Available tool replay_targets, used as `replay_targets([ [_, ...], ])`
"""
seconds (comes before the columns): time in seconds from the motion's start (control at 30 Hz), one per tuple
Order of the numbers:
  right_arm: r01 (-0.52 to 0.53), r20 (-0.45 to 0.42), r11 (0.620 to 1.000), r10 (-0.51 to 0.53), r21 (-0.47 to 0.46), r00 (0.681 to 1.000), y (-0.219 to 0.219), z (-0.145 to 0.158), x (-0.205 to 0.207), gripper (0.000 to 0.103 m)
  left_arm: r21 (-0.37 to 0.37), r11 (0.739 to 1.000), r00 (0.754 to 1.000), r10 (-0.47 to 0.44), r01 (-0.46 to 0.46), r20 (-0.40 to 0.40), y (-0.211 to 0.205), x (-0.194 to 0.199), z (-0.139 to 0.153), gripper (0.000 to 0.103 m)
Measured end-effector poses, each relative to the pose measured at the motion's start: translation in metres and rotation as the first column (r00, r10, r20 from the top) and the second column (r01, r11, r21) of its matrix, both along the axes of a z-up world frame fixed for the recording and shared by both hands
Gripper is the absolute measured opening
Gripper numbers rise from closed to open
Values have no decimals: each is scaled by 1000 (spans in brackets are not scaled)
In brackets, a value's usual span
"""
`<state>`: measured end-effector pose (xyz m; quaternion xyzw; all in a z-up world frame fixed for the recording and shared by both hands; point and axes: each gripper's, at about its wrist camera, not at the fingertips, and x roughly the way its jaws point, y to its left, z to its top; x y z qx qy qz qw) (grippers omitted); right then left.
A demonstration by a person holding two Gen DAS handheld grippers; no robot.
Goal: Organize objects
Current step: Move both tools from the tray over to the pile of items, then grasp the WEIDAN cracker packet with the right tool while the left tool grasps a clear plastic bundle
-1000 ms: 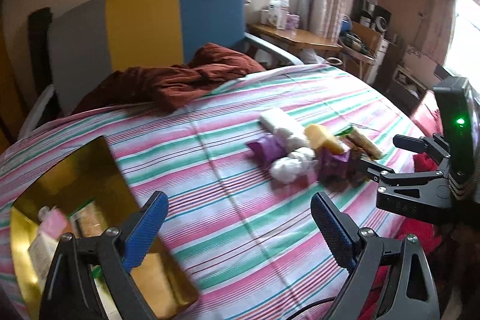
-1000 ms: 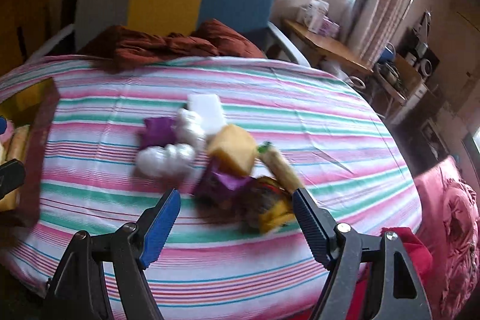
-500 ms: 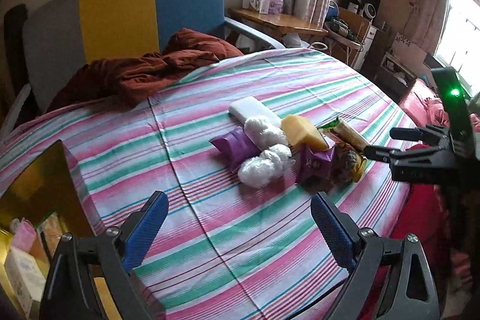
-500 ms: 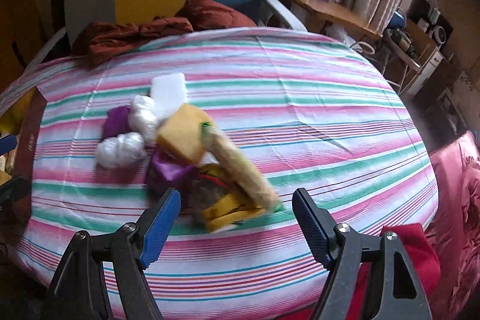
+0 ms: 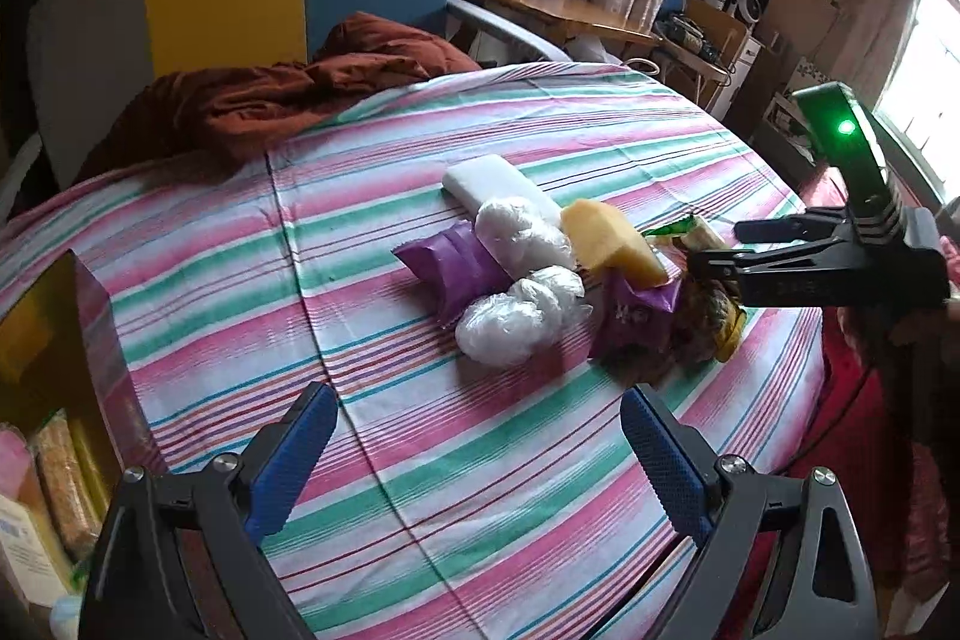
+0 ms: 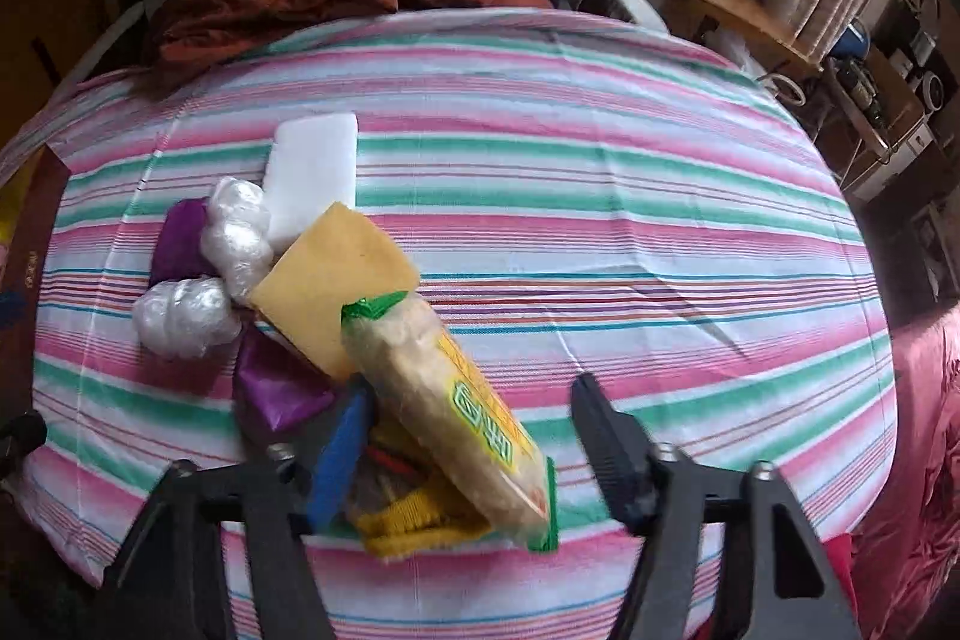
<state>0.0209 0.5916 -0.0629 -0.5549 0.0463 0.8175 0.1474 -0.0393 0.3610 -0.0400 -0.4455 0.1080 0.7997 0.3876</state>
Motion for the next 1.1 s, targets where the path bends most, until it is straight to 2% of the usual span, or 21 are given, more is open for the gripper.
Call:
replay_targets([
  [0.07, 15, -1, 1000, -15, -11, 1000, 3, -5, -3, 35, -10, 1000, 1000, 2, -2, 15, 5, -4, -4, 92],
  [0.27, 79, -56, 996, -81, -43, 995, 15, -10, 2, 23, -33, 999, 999, -17, 18, 27, 25, -12, -14, 83],
  [0.37, 127, -86, 989, -133, -72, 987, 23, -9, 6, 21, -45, 998, 999, -34, 36, 26, 39, -16, -21, 80],
  [0.57, 179, -118, 976, -194, -121, 974, 37, -8, 9, 21, -68, 998, 997, -6, 11, 77, 64, -31, -39, 78],
  [0.63, 184, -117, 975, -199, -126, 973, 39, -8, 8, 21, -81, 996, 995, -16, 24, 94, 72, -34, -46, 60],
  [0.73, 181, -114, 976, -195, -118, 974, 39, -10, 7, 21, -73, 996, 993, -40, 49, 114, 79, -34, -52, 46],
  [0.87, 199, -138, 973, -214, -115, 967, 44, -7, 10, 18, -59, 996, 995, -59, 64, 82, 72, -22, -48, 43],
  [1.0, 197, -219, 971, -223, -133, 950, 45, 6, 17, 14, -24, 998, 996, -58, 60, 67, 54, -9, -35, 43],
  [1.1, 202, -239, 970, -230, -135, 943, 46, 10, 19, 14, 3, 998, 996, -57, 57, 63, 40, -2, -25, 43],
])
